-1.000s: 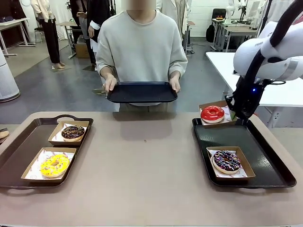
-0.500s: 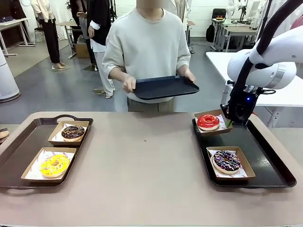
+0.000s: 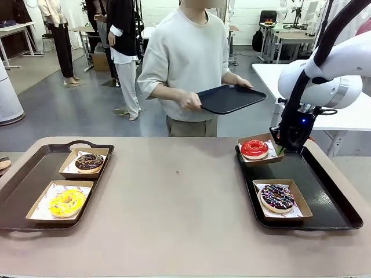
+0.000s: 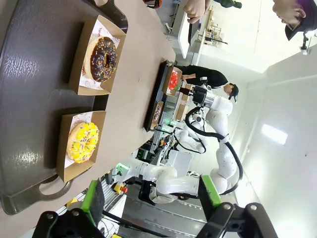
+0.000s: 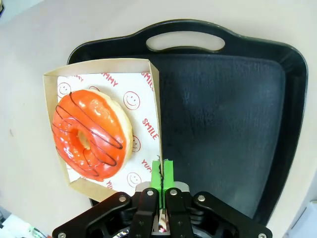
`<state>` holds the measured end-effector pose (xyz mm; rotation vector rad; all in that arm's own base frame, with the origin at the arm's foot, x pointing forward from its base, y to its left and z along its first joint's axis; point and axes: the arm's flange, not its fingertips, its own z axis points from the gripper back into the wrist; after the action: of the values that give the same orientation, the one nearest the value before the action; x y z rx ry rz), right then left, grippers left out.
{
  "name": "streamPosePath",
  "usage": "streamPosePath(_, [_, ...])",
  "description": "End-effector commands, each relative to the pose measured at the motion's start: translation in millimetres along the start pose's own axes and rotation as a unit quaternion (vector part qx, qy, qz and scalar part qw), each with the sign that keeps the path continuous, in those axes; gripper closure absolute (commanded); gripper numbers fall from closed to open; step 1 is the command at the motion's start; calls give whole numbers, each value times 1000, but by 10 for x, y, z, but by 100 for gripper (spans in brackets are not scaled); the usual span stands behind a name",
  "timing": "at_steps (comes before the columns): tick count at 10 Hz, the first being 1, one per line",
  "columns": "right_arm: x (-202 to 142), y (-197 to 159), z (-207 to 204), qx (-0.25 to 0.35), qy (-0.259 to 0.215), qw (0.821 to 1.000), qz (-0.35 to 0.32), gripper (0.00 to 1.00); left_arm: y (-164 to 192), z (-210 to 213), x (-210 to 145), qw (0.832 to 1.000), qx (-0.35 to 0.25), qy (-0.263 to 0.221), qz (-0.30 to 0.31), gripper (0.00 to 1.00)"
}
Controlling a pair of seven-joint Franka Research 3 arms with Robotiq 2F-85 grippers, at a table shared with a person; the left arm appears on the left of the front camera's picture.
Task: Individually package the donuts and arrange them on the tray.
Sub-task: Place the picked Paper togo box on the Handle tray.
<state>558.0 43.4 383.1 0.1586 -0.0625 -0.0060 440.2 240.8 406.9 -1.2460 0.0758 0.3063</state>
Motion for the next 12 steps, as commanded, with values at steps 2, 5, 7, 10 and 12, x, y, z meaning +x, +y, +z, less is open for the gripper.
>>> streamPosePath(2, [-23, -5, 20, 0, -3, 1000, 0, 99, -14, 9, -19, 1000, 1, 1, -2, 0])
streamPosePath(5, [36, -41, -95, 2, 20, 1000, -5, 99, -14, 9, -19, 1000, 1, 1, -2, 0])
streamPosePath(7, [23, -48, -119, -4, 24, 1000, -6, 99, -14, 9, -19, 1000, 1, 1, -2, 0])
streamPosePath(10, [92, -58, -258, -26, 44, 999, -10, 99, -14, 9, -19, 1000, 1, 1, -2, 0])
streamPosePath(12, [141, -53, -352, -41, 47, 998, -11, 99, -14, 9, -19, 1000, 1, 1, -2, 0])
